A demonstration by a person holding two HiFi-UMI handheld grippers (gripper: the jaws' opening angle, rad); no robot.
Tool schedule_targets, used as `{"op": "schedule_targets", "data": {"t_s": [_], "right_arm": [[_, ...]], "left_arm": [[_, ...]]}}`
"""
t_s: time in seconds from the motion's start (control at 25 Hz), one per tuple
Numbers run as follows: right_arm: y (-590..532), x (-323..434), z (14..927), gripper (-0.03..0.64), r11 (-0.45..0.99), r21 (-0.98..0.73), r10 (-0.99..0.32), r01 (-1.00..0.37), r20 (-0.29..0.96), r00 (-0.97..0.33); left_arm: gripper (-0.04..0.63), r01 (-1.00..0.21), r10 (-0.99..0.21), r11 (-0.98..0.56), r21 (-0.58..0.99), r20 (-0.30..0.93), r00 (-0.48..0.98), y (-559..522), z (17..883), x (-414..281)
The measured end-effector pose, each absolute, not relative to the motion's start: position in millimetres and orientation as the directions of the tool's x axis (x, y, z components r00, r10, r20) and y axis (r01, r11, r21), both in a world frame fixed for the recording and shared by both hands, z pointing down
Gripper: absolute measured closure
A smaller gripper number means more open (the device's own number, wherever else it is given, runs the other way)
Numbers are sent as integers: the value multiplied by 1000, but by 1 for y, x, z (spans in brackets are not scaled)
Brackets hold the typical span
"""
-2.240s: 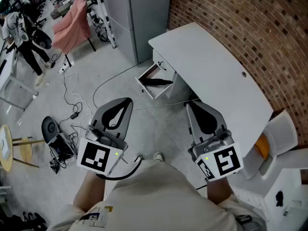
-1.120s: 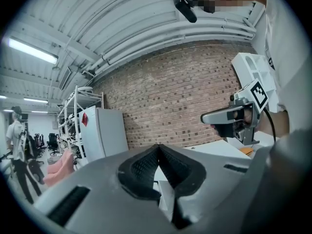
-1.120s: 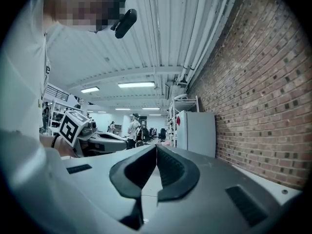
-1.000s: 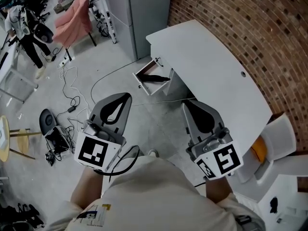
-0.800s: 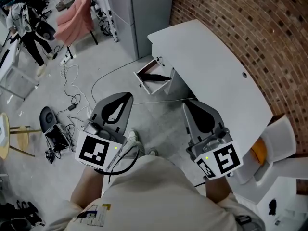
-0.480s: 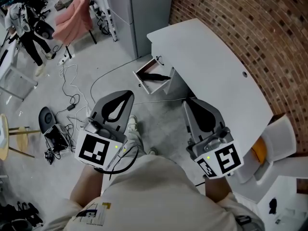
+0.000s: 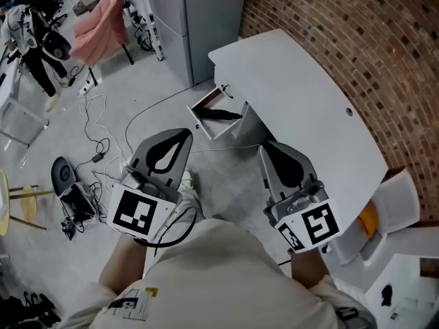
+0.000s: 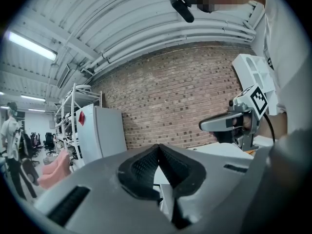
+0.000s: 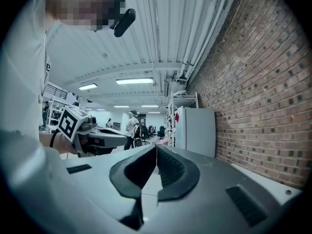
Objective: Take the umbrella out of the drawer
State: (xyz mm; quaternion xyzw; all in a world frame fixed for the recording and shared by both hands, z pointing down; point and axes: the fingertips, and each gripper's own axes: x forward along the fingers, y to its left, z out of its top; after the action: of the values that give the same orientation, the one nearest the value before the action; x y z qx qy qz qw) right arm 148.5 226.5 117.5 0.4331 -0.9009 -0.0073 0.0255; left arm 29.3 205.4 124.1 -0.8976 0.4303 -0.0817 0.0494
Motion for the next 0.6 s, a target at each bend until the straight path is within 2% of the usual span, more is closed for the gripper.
{"op": "schedule_targets", "data": {"t_s": [0.24,0.6], "right_arm": [[186,134,116,609,634,30,-773,-773,20,-634],[104,108,119,609,607,29,-794,-794,60,-604]], "left_arm": [[586,-762,-774,-633,-140,127,620,162,136,16],[586,-745,-754,-656,-124,151,639,82,141,-10]]}}
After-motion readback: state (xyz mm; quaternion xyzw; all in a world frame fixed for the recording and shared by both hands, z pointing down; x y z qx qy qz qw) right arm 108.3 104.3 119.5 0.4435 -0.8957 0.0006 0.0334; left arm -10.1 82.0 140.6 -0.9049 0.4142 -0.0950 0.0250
